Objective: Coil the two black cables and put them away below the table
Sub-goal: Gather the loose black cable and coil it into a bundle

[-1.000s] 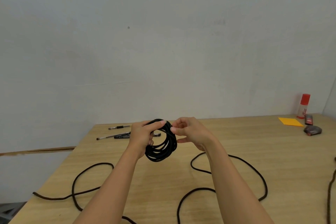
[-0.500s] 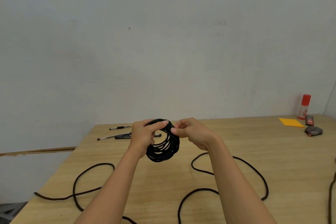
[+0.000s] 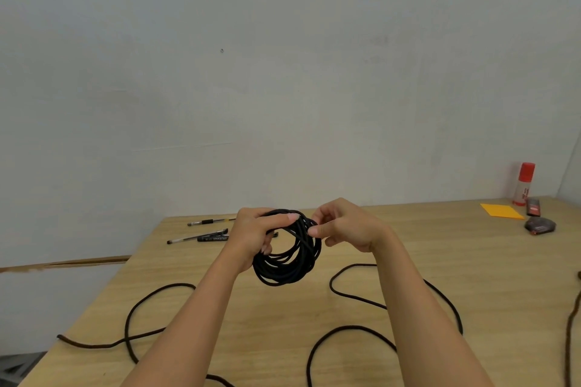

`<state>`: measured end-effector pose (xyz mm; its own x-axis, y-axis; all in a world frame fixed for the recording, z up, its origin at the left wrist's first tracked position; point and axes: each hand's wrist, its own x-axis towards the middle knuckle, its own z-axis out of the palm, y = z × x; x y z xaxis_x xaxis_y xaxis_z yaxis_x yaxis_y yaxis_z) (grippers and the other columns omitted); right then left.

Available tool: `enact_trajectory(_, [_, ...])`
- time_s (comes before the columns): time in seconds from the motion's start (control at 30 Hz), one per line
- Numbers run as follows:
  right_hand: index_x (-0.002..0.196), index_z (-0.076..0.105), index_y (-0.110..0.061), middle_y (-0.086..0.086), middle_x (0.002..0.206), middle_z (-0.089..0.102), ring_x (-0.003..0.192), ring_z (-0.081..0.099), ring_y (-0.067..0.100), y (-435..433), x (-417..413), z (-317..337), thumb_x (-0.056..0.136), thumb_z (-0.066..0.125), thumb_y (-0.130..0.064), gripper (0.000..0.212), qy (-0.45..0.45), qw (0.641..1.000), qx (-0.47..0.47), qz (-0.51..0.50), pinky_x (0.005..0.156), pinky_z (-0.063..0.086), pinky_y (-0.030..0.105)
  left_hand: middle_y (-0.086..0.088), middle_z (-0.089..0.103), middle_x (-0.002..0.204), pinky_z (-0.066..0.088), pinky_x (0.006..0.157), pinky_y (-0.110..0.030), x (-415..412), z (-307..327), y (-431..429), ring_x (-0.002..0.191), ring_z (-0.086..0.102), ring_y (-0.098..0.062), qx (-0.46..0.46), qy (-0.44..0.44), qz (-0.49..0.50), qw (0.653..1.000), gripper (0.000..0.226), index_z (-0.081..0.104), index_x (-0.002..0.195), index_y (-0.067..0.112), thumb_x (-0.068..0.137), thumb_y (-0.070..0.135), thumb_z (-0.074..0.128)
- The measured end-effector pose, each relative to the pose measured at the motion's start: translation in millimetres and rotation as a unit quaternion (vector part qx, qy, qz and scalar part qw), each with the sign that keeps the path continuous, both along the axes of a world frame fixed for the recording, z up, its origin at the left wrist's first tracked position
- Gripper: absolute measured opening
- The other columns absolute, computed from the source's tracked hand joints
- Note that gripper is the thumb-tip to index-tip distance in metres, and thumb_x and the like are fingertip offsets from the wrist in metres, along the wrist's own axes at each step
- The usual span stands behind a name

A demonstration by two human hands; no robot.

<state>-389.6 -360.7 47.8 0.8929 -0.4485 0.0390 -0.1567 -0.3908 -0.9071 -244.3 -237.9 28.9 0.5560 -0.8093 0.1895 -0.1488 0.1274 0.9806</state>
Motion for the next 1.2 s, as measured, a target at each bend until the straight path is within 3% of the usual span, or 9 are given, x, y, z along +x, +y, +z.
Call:
enact_trajectory(0.37, [0.076,0.064,-0.007,0.004,0.071,0.062,0.064,0.056,0.014,3.7,0.7,1.5,0.076,0.076,-0.007,0.012,0.003,0.980,-0.171,-0.104,0.064,0.049,0.029,-0.004,0.035,0.046,0.014,0.043,-0.025,-8.0,-2.7,-4.5,0.033,0.021,-0.012,-0.005,0.032,0.002,0.999,0.006,0.075,0.075,0.006,0.076,0.011,0.073])
enact_trajectory(0.5, [0.082,0.062,-0.006,0.007,0.073,0.063,0.068,0.059,0.018,2.3,1.6,-3.2,0.077,0.074,-0.006,0.013,-0.012,0.986,-0.126,-0.106,0.072,0.052,0.036,0.004,0.045,0.038,0.014,0.043,-0.026,-9.6,0.9,-2.3,0.032,0.023,-0.010,-0.014,0.015,-0.002,1.000,0.006,0.073,0.080,0.003,0.079,0.009,0.070])
enact_trajectory(0.6, [0.089,0.057,-0.009,0.007,0.069,0.062,0.065,0.057,0.019,4.4,5.8,-9.9,0.078,0.069,0.001,0.020,-0.057,0.992,-0.034,-0.111,0.063,0.048,0.029,0.007,0.045,0.036,0.016,0.040,-0.023,-11.4,0.4,-2.4,0.032,0.024,-0.008,-0.027,-0.008,0.005,1.000,0.008,0.072,0.084,0.000,0.080,0.007,0.069])
enact_trajectory(0.73, [0.092,0.066,-0.006,0.008,0.069,0.063,0.058,0.056,0.016,14.3,19.4,-21.3,0.082,0.065,-0.006,0.009,-0.126,0.980,-0.015,-0.156,0.052,0.043,0.025,0.003,0.041,0.038,0.015,0.040,-0.024,-10.7,-0.3,-5.0,0.033,0.024,-0.010,-0.064,0.000,0.013,0.998,0.006,0.073,0.082,0.002,0.079,0.005,0.070])
enact_trajectory(0.83, [0.094,0.072,-0.002,0.005,0.064,0.060,0.049,0.051,0.008,17.7,21.5,-24.1,0.086,0.058,-0.005,0.016,-0.113,0.984,0.005,-0.136,0.046,0.039,0.017,0.003,0.038,0.036,0.012,0.043,-0.027,-6.2,-0.2,-3.7,0.031,0.023,-0.010,-0.068,0.016,0.002,0.998,0.005,0.072,0.078,0.001,0.080,0.002,0.067])
enact_trajectory(0.93, [0.102,0.071,-0.008,0.007,0.072,0.065,0.061,0.058,0.015,14.3,20.9,-26.5,0.088,0.059,-0.010,0.019,-0.085,0.990,0.006,-0.108,0.056,0.046,0.020,-0.003,0.037,0.039,0.014,0.040,-0.023,0.6,-3.0,-1.7,0.029,0.023,-0.011,-0.074,0.034,-0.002,0.997,0.007,0.072,0.076,0.000,0.080,0.003,0.067])
enact_trajectory(1.0, [0.097,0.072,-0.008,0.008,0.080,0.070,0.072,0.067,0.018,13.6,22.3,-26.7,0.086,0.062,-0.011,0.014,-0.099,0.988,0.009,-0.118,0.065,0.054,0.027,-0.003,0.034,0.039,0.016,0.038,-0.020,2.8,-4.6,-2.0,0.028,0.023,-0.011,-0.078,0.061,-0.001,0.995,0.009,0.070,0.075,-0.002,0.080,0.004,0.066])
enact_trajectory(1.07, [0.081,0.069,-0.006,0.008,0.075,0.068,0.067,0.065,0.019,15.5,23.5,-24.7,0.083,0.066,-0.006,0.004,-0.120,0.982,-0.005,-0.143,0.065,0.056,0.031,0.001,0.031,0.035,0.018,0.035,-0.015,3.1,-5.2,-2.7,0.026,0.023,-0.010,-0.081,0.088,-0.001,0.993,0.011,0.066,0.075,-0.003,0.082,0.005,0.064])
enact_trajectory(1.2, [0.069,0.059,-0.002,0.009,0.065,0.063,0.060,0.062,0.020,14.8,20.5,-19.5,0.075,0.075,-0.003,0.016,-0.131,0.978,0.021,-0.160,0.065,0.054,0.033,0.003,0.027,0.033,0.019,0.033,-0.013,5.4,-7.9,-2.7,0.025,0.023,-0.009,-0.085,0.138,-0.017,0.987,0.014,0.060,0.070,0.000,0.082,0.008,0.062])
